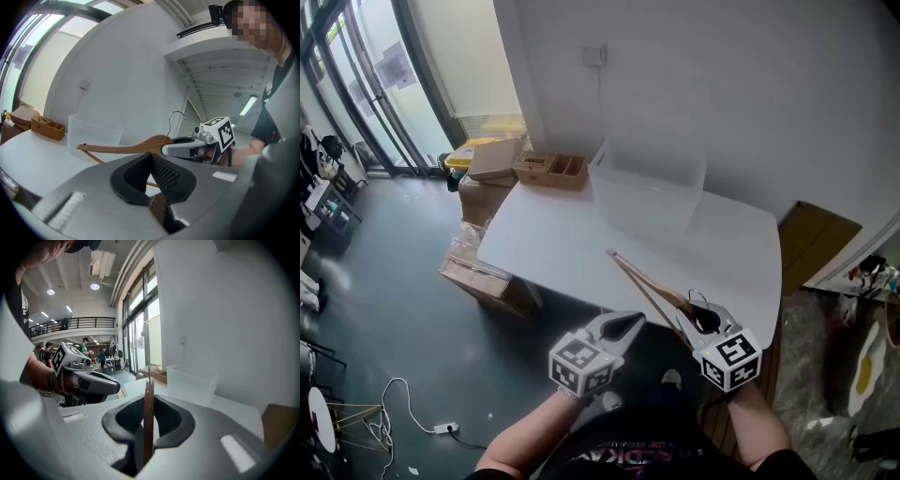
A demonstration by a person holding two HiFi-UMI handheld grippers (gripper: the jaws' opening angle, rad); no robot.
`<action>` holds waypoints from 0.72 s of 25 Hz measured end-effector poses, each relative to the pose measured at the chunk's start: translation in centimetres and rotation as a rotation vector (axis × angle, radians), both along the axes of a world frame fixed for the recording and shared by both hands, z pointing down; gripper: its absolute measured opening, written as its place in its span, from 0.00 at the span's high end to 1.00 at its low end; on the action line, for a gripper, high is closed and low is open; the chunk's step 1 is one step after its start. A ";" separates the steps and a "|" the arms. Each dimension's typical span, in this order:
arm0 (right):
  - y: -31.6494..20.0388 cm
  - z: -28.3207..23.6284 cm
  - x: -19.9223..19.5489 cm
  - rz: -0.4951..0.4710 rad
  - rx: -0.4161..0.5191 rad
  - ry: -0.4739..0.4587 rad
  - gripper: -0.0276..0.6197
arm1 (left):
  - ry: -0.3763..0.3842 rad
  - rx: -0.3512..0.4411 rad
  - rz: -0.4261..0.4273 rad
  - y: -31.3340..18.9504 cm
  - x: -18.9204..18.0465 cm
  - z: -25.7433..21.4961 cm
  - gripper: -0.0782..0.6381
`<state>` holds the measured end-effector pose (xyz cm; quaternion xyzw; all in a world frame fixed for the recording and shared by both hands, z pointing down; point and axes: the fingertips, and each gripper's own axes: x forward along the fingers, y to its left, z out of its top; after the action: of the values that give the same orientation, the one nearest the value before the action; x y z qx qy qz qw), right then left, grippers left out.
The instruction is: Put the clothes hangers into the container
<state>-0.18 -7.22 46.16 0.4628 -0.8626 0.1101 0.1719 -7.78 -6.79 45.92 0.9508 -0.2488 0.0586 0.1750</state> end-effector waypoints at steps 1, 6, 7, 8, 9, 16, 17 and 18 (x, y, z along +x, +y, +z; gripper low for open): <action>-0.3 -0.2 0.1 -0.005 0.007 0.009 0.87 | 0.002 -0.003 0.001 -0.3 0.1 0.0 0.88; -2.9 -1.1 0.8 -0.030 0.034 0.042 0.87 | 0.013 -0.018 -0.015 -2.4 0.5 0.2 0.88; -3.5 -1.4 0.9 -0.039 0.040 0.050 0.87 | 0.012 -0.010 -0.022 -2.9 0.5 0.0 0.88; -4.1 -1.8 1.0 -0.050 0.047 0.058 0.87 | 0.011 -0.003 -0.029 -3.5 0.5 -0.3 0.88; -4.8 -2.2 1.1 -0.062 0.055 0.068 0.87 | 0.011 0.004 -0.036 -4.2 0.5 -0.7 0.88; -11.2 -6.2 2.8 -0.170 0.147 0.187 0.87 | 0.018 0.059 -0.089 -10.3 2.4 -3.5 0.88; -12.2 -6.9 2.9 -0.187 0.166 0.202 0.87 | 0.015 0.066 -0.096 -11.3 2.6 -3.9 0.88; -13.3 -7.6 3.1 -0.205 0.186 0.219 0.87 | 0.011 0.073 -0.104 -12.2 2.8 -4.2 0.88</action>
<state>2.89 -20.51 38.58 0.3954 -0.8880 -0.0391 0.2315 -4.93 -18.96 41.71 0.9427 -0.2986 0.0350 0.1445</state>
